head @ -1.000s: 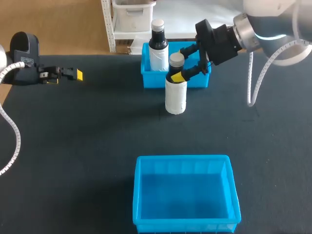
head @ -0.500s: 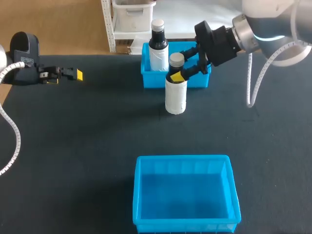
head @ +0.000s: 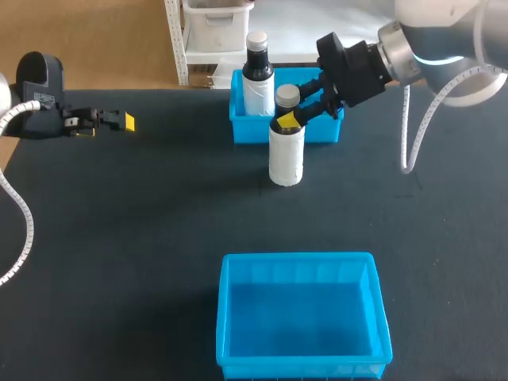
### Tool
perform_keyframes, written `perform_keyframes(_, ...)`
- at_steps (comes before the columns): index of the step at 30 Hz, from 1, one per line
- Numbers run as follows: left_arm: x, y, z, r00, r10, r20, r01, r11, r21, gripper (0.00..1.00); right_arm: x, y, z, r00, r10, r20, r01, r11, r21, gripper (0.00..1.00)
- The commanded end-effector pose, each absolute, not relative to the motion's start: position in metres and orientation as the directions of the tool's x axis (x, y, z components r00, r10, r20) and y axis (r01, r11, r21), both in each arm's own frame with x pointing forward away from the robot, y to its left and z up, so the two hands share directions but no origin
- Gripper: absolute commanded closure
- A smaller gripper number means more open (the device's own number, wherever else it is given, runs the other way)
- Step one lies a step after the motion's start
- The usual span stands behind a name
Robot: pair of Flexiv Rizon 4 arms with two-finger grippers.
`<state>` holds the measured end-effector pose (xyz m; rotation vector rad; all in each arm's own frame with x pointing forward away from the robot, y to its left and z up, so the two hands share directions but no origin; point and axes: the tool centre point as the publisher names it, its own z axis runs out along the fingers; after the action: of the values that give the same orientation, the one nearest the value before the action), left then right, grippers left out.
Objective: Pick up the bottle, and place it in the far bin if it is heavy, or in the near bin if it is light.
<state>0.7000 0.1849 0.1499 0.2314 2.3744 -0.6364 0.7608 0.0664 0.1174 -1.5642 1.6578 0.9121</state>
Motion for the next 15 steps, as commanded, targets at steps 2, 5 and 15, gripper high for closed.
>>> perform_keyframes(2, 0.7, 0.185, 0.15, -0.767, 0.0, -0.642, 0.321, 0.866, -0.383, 0.0, 0.76, 0.065, 0.119, -0.053, -0.527, -0.848, -0.999, 0.038, 0.039, 0.87)
perform_keyframes(5, 0.7, 0.185, 0.15, -0.767, 0.0, -0.642, 0.321, 0.866, -0.383, 0.0, 0.758, 0.061, 0.124, -0.05, -0.528, -0.848, -0.999, 0.042, 0.032, 1.0)
perform_keyframes(15, 0.7, 0.185, 0.15, -0.767, 0.0, -0.642, 0.321, 0.866, -0.383, 0.0, 0.748, 0.034, 0.156, -0.033, -0.535, -0.844, -0.997, 0.08, -0.012, 1.0)
